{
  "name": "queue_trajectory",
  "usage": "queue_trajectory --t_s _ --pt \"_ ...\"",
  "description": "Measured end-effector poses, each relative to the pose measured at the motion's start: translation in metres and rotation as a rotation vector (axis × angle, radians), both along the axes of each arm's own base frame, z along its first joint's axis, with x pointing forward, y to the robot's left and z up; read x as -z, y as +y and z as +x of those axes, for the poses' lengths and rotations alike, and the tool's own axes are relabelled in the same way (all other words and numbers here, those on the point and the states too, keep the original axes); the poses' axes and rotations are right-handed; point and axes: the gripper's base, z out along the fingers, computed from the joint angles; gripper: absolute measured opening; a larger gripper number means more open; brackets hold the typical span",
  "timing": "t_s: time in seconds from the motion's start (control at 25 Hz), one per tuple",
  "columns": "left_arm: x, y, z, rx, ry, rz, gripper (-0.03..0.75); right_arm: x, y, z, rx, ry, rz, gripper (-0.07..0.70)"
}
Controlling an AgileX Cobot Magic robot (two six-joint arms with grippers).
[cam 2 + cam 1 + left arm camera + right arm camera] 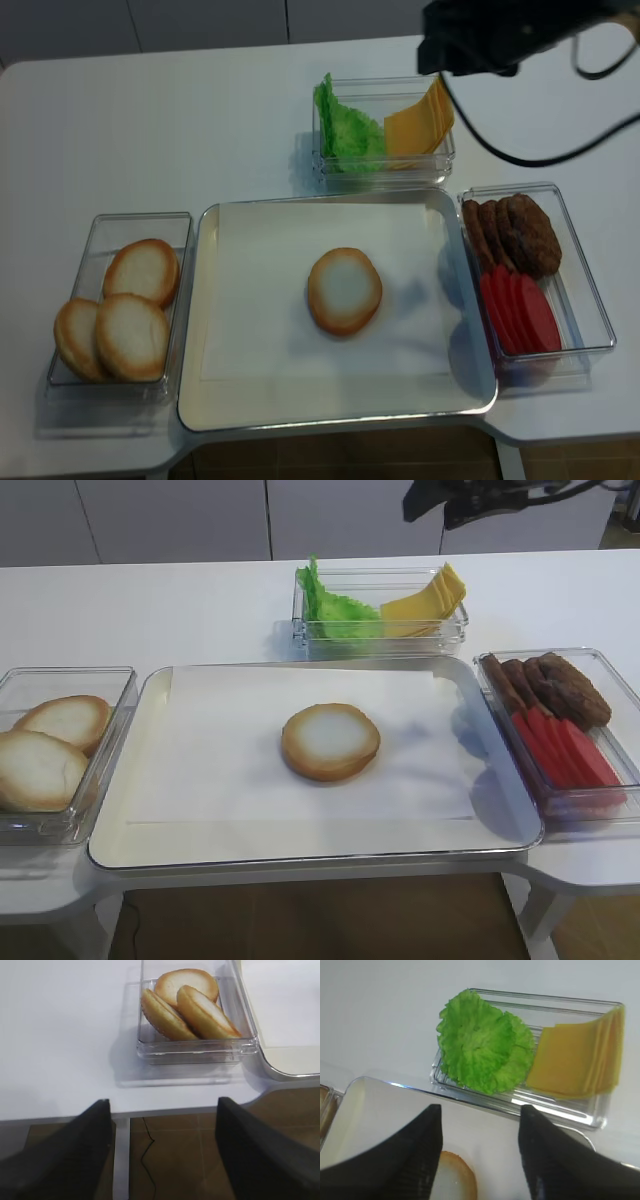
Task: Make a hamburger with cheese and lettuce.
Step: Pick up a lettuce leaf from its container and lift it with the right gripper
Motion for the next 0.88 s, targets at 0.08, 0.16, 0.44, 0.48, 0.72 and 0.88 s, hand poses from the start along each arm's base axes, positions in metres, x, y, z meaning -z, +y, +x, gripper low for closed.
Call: queue_trajectory --t_s 0.08,0.16,0.44,0.48,0.72,0.88 --pt "0.000 0.000 0.000 0.000 0.000 0.000 0.477 0.009 0.009 0.017 -0.026 0.004 0.007 0.375" --pt "0.000 0.000 0.000 0.001 0.000 -0.001 0.476 0.021 0.018 0.034 -0.056 0.012 0.030 0.375" --pt "0.000 0.000 0.000 0.001 0.000 -0.001 0.476 0.051 0.041 0.083 -0.087 0.027 0.132 0.375" --pt "0.000 0.000 0.000 0.001 0.000 -0.001 0.476 0.053 0.044 0.087 -0.094 0.022 0.145 0.375" --pt "0.000 0.000 0.000 0.001 0.000 -0.001 0.476 0.077 0.055 0.107 -0.116 0.032 0.231 0.375" --pt "0.000 0.000 0.000 0.001 0.000 -0.001 0.476 0.088 0.057 0.115 -0.105 0.032 0.238 0.375"
